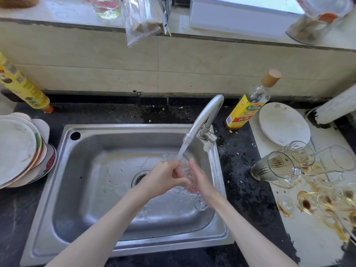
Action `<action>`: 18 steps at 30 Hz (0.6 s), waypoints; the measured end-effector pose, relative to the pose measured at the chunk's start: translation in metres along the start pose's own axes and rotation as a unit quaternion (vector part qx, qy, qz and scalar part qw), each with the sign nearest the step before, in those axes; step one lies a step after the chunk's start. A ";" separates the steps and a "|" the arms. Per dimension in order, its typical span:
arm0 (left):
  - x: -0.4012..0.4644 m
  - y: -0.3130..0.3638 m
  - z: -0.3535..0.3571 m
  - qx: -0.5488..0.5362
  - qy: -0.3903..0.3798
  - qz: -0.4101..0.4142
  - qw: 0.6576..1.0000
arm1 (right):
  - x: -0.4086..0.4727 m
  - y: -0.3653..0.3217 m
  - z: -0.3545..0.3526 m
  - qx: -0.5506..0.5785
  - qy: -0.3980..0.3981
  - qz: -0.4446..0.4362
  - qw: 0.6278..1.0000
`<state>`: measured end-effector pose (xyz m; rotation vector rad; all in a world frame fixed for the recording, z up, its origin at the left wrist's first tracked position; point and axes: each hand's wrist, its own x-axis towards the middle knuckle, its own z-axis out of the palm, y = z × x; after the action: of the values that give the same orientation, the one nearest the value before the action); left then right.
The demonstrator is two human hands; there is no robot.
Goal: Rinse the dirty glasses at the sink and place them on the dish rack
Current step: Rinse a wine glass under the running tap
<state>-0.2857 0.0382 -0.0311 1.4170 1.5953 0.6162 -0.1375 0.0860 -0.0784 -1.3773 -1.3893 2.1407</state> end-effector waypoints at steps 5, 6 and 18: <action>0.000 0.000 -0.016 0.104 -0.198 0.074 0.972 | 0.006 -0.009 -0.007 0.028 -0.041 0.090 0.995; 0.001 0.000 -0.018 0.108 -0.200 0.069 0.971 | 0.007 -0.010 -0.008 0.036 -0.061 0.099 0.993; -0.001 -0.001 -0.017 0.005 -0.163 0.047 0.985 | 0.004 -0.015 -0.002 0.015 -0.068 0.064 0.995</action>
<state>-0.3012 0.0404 -0.0237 1.5196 1.2805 0.4049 -0.1423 0.0974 -0.0690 -1.3671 -1.3417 2.3685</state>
